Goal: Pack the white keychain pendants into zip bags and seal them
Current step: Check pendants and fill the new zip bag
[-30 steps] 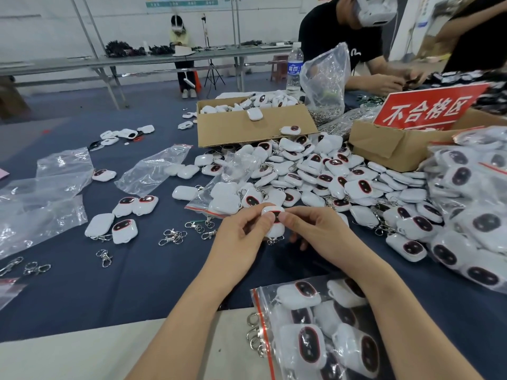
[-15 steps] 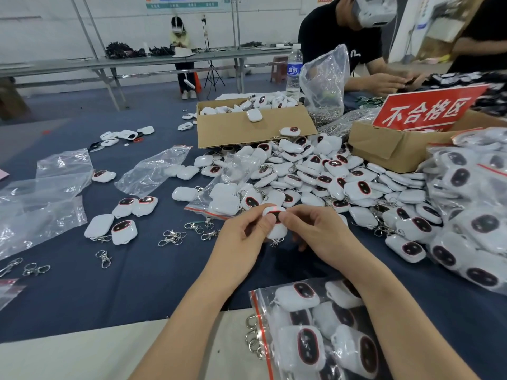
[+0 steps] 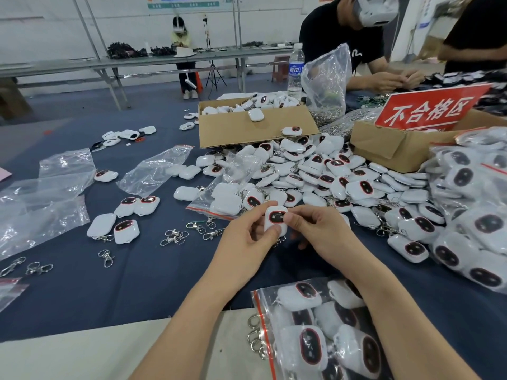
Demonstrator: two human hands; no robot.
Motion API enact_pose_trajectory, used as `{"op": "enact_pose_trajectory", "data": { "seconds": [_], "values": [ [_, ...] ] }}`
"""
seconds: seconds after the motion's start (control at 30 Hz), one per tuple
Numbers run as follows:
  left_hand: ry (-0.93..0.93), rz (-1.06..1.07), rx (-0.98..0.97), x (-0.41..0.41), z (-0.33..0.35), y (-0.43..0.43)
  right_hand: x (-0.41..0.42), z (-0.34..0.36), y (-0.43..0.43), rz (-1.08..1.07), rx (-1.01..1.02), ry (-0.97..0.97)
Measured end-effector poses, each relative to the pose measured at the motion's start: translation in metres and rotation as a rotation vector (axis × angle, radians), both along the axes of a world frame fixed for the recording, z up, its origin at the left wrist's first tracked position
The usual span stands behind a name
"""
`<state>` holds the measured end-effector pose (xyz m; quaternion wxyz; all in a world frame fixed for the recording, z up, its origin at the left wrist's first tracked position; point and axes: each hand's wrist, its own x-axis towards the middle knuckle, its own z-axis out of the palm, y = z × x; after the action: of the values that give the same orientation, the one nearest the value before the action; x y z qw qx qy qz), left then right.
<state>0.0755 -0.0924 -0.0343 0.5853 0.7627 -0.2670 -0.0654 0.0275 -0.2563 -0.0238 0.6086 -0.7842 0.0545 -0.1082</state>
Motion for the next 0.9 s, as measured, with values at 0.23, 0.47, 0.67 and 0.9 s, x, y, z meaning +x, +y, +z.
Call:
{"op": "enact_pose_trajectory", "data": {
  "seconds": [0.23,0.47,0.67,0.9],
  "values": [
    [0.002,0.007,0.001,-0.0018,0.0013,-0.0003,-0.0001,0.0004,-0.0003,0.011,0.000,-0.002],
    [0.031,0.034,-0.024,-0.0014,0.0005,-0.0029,0.0003,-0.0009,-0.0014,0.012,0.004,-0.017],
    [0.016,0.199,-0.113,0.0005,-0.0015,-0.0048,0.0017,-0.0049,-0.0021,0.020,0.021,-0.064],
    [-0.097,0.203,-0.021,-0.0026,-0.0027,-0.0071,0.0030,-0.0064,-0.0048,0.029,0.104,-0.120]
  ]
}}
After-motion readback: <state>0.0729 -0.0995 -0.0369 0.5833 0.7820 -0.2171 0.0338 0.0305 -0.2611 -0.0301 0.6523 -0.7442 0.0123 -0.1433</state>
